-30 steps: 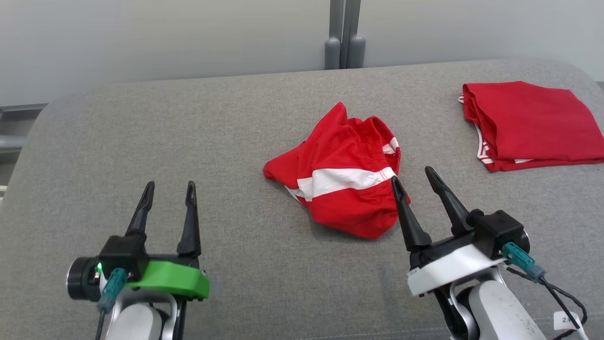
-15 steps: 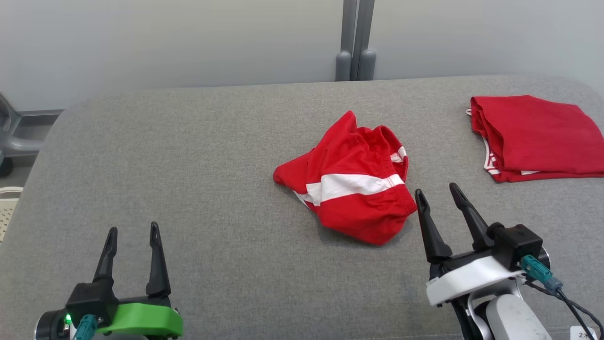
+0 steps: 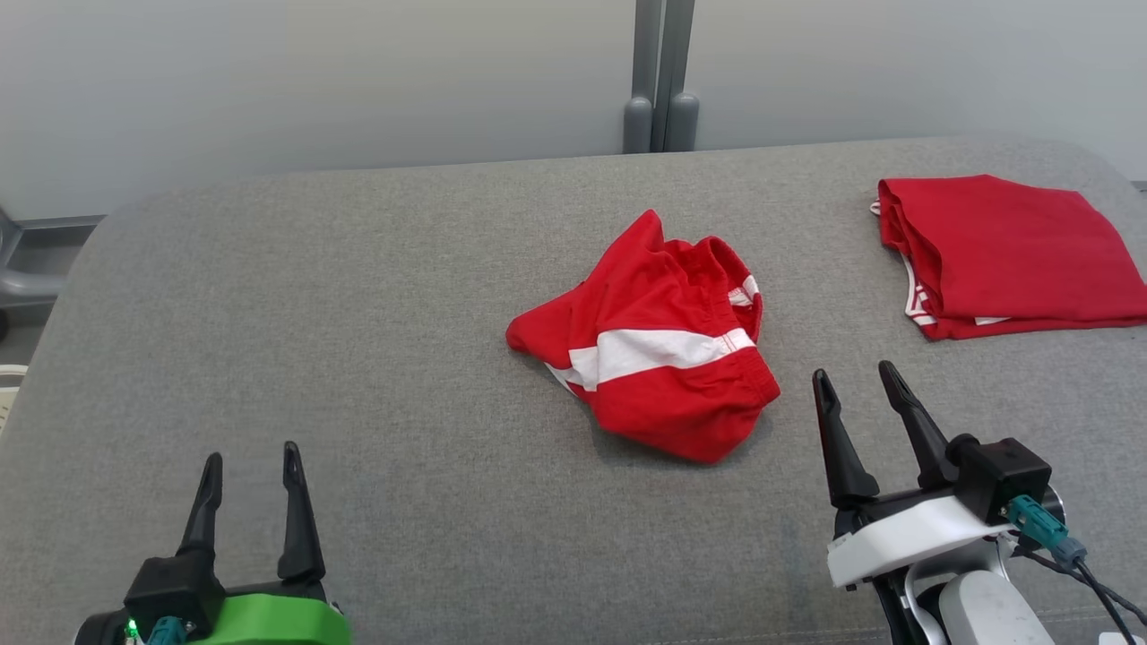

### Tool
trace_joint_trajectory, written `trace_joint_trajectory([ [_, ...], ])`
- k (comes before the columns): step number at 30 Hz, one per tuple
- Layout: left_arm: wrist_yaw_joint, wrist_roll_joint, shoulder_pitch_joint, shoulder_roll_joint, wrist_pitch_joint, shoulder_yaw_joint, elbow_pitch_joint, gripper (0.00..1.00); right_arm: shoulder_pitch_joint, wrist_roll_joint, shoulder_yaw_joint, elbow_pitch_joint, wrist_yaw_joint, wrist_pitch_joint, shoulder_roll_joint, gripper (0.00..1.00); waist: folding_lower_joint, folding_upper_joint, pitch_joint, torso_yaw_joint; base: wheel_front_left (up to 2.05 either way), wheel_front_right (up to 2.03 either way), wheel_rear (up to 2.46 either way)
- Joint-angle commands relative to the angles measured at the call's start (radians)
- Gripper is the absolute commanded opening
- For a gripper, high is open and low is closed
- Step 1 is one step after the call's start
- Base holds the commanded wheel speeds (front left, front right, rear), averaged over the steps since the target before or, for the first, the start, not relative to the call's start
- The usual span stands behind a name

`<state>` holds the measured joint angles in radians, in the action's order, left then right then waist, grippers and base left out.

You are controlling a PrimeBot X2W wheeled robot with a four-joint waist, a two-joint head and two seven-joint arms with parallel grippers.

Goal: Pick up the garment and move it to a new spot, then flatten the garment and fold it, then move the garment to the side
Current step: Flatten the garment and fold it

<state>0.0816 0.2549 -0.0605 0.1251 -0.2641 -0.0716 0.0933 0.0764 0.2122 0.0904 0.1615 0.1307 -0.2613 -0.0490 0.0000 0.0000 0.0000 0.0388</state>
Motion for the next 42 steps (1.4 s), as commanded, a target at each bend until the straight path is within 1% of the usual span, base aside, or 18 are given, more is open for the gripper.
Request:
trace_joint_trajectory([
  [1, -0.012, -0.01, 0.009, -0.002, 0.0, -0.003, 0.006, 1.0, 0.006, 0.005, 0.002, 0.0, 0.0, -0.001, -0.003, 1.0, 0.0, 0.0, 0.002, -0.006, 0.0, 0.0, 0.0],
  [7, -0.07, -0.024, 0.076, -0.008, 0.0, -0.029, 0.046, 1.0, 0.025, 0.002, 0.011, -0.001, 0.0, 0.001, -0.003, 1.0, 0.0, 0.0, 0.021, -0.038, 0.0, 0.0, 0.0],
  [12, -0.123, -0.03, 0.17, -0.015, 0.0, -0.053, 0.106, 1.0, 0.042, 0.006, 0.026, -0.001, 0.0, 0.001, -0.003, 1.0, 0.0, 0.0, 0.042, -0.083, 0.0, 0.0, 0.0],
  [16, -0.157, -0.016, 0.264, -0.011, 0.0, -0.066, 0.206, 1.0, 0.06, 0.012, 0.035, -0.002, 0.0, 0.0, -0.003, 1.0, 0.0, 0.0, 0.069, -0.122, 0.0, 0.0, 0.0],
  [21, -0.187, 0.002, 0.38, 0.0, 0.0, -0.087, 0.373, 1.0, 0.081, 0.016, 0.043, -0.003, 0.0, -0.001, -0.003, 1.0, 0.0, 0.0, 0.108, -0.167, 0.0, 0.0, 0.0],
  [22, -0.19, -0.008, 0.401, 0.01, 0.001, -0.1, 0.411, 1.0, 0.084, 0.017, 0.045, -0.003, 0.0, -0.002, -0.003, 1.0, 0.0, 0.0, 0.117, -0.176, 0.0, 0.0, 0.0],
  [27, -0.205, 0.014, 0.515, 0.017, 0.0, -0.134, 0.585, 1.0, 0.105, 0.019, 0.05, -0.007, 0.0, -0.003, -0.003, 1.0, 0.0, 0.0, 0.157, -0.212, 0.0, 0.0, 0.0],
  [29, -0.207, 0.019, 0.537, 0.016, 0.0, -0.137, 0.605, 1.0, 0.109, 0.019, 0.05, -0.007, 0.0, -0.003, -0.003, 1.0, 0.0, 0.0, 0.163, -0.217, 0.0, 0.0, 0.0],
  [36, -0.212, 0.041, 0.644, 0.014, 0.0, -0.197, 0.775, 1.0, 0.133, 0.024, 0.054, -0.014, 0.0, -0.004, -0.003, 1.0, 0.0, 0.0, 0.2, -0.248, 0.0, 0.0, 0.0],
  [42, -0.211, 0.13, 0.715, 0.013, 0.0, -0.287, 0.883, 1.0, 0.145, 0.027, 0.059, -0.016, 0.0, -0.004, -0.003, 1.0, 0.0, 0.0, 0.217, -0.267, 0.0, 0.0, 0.0],
])
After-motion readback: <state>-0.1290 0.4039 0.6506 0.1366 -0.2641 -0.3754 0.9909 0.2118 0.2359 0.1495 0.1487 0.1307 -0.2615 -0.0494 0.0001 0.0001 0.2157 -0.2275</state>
